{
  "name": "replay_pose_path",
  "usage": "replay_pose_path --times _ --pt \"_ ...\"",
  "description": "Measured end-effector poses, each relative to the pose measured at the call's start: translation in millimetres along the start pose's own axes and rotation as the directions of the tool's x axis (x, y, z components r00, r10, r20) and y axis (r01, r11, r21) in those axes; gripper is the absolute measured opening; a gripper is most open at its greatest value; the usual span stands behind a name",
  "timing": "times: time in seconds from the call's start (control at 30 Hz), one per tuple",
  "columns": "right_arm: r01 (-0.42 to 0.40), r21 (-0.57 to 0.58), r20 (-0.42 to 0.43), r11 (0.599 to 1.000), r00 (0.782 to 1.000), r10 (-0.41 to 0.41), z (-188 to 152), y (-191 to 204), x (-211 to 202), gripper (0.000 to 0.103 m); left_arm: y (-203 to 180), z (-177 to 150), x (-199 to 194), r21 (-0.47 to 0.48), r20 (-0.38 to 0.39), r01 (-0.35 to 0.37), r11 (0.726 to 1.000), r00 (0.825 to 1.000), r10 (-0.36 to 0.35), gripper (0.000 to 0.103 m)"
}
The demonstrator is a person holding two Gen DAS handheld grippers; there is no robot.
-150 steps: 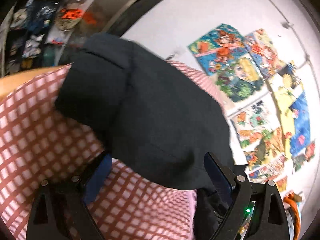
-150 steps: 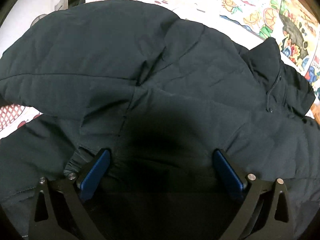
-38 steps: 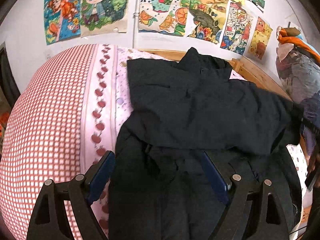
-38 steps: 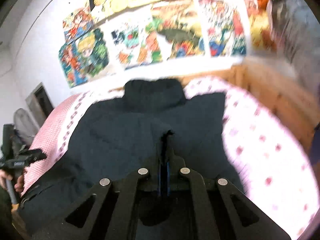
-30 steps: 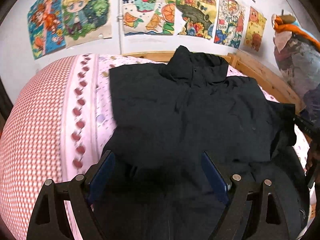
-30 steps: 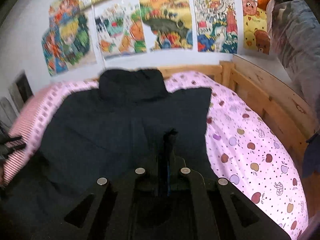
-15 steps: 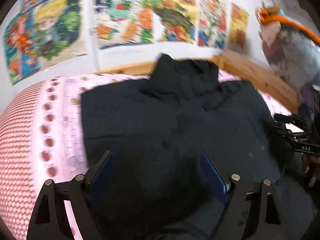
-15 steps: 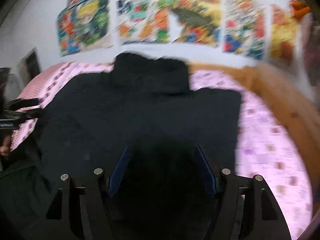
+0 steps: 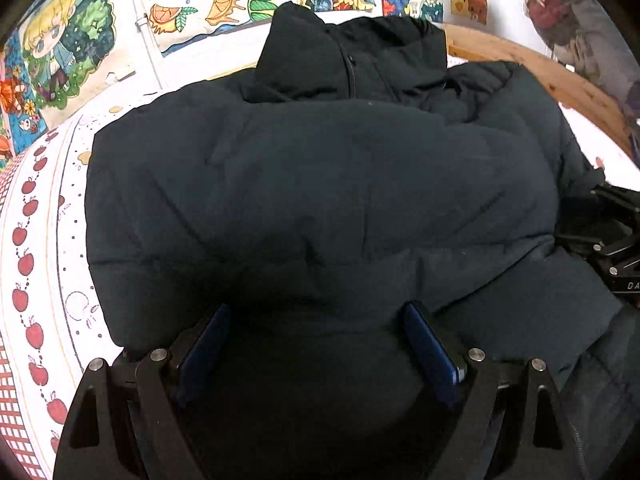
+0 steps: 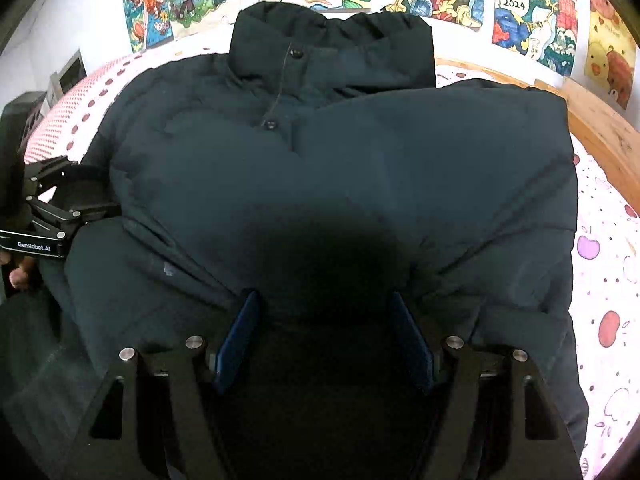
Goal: Fold large clothes
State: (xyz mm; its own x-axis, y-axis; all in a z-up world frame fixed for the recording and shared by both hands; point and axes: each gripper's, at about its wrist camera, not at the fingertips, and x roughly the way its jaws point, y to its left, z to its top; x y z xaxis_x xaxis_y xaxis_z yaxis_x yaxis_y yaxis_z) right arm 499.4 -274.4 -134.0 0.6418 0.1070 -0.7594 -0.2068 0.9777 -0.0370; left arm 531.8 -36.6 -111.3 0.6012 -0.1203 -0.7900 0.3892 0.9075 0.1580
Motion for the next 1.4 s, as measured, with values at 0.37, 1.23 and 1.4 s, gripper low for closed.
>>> replay_pose_path --times 0.37,1.23,1.4 --pt "0.03 -0.009 0.024 1.0 0.999 -0.029 -2.5 2.3 1.2 0.066 3.5 0.5 1.2 -0.012 0.003 0.005 1.0 1.0 -0.005 0.09" --pt "-0.065 0.156 0.166 0.986 0.985 0.039 202.0 -97.7 -19.2 0.079 48.8 196.8 -18.2 -0.122 0.204 -0.002 0.993 0.979 0.027 0.09" --pt "-0.068 0.141 0.156 0.988 0.987 0.046 237.9 -92.0 25.2 0.078 37.7 224.4 13.6 -0.129 0.212 -0.062 0.99 0.973 0.089 0.09"
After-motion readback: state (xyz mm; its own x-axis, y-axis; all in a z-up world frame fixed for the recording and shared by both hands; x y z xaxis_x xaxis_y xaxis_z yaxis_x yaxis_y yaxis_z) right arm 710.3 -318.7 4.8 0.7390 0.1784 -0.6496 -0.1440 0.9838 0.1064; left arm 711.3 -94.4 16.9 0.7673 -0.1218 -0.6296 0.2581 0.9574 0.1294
